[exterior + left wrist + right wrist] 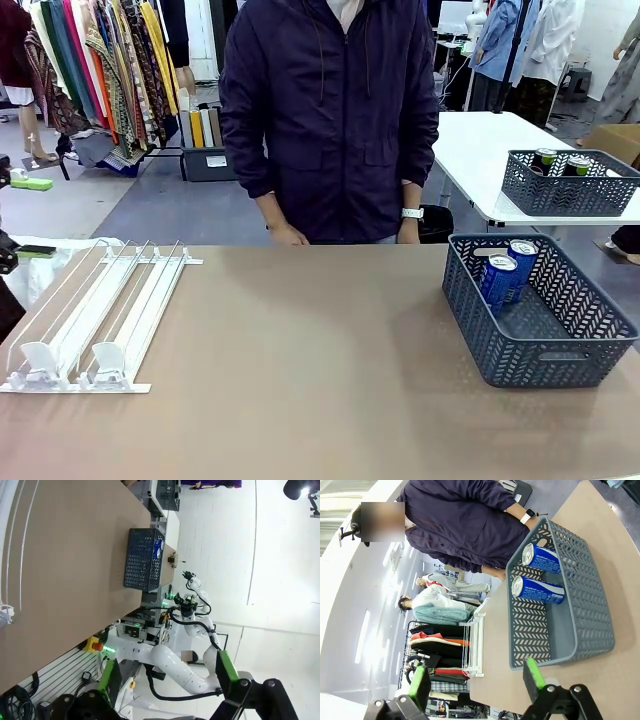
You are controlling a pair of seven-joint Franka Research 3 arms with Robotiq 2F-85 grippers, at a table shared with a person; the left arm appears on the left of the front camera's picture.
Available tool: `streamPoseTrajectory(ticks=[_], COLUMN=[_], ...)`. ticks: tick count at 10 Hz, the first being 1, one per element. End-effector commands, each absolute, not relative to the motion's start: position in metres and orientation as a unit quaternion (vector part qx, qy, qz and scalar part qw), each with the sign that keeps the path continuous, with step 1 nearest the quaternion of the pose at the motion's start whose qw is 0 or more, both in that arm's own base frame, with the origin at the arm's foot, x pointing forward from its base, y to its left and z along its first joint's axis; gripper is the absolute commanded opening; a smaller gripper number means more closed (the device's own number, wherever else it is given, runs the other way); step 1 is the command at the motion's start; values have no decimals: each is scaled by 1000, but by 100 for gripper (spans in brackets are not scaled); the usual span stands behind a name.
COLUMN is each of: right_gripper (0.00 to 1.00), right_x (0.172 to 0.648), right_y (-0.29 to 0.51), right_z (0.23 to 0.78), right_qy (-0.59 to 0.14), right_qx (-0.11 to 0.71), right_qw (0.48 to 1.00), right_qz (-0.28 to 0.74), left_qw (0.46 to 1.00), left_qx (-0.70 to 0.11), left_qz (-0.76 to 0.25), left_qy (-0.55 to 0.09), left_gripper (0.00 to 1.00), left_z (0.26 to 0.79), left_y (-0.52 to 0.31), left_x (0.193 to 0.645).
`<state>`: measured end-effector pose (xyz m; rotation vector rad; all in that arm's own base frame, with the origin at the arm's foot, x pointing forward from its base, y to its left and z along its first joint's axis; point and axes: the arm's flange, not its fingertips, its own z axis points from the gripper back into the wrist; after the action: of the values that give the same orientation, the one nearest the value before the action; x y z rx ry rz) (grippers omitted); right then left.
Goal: Retrieve and store the cans from the dispenser.
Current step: Pick up one can from the Automatic Can Dispenser and place it in the middle of the table.
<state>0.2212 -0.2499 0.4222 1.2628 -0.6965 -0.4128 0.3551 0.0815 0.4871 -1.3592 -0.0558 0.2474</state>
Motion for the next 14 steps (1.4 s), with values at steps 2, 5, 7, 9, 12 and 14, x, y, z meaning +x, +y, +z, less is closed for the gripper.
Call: streamPoseTrajectory(ticks=[2, 5, 7, 9, 12, 14], right_gripper=[100, 100, 100, 100, 100, 100], right_x=[224, 224, 224, 224, 224, 224], right_y=[-250, -250, -250, -250, -250, -250], right_z=[425, 425, 425, 425, 425, 425], right_qy=[-333, -333, -333, -333, -333, -333], right_qx=[576, 576, 576, 576, 576, 576], right_qw=[724, 724, 724, 724, 724, 724], right_qz=[-181, -181, -181, -181, -181, -181], left_qw=[761, 761, 761, 761, 761, 761], left_qx=[-638, -638, -638, -638, -638, -638], left_qz=[113, 113, 113, 113, 113, 113], left_qy=[-35, -35, -35, -35, -35, -35], left_gripper=[100, 100, 100, 100, 100, 100], left_z=[489, 489, 489, 489, 489, 489], left_y=[84, 84, 84, 84, 84, 84], left_x=[349, 349, 349, 349, 349, 349])
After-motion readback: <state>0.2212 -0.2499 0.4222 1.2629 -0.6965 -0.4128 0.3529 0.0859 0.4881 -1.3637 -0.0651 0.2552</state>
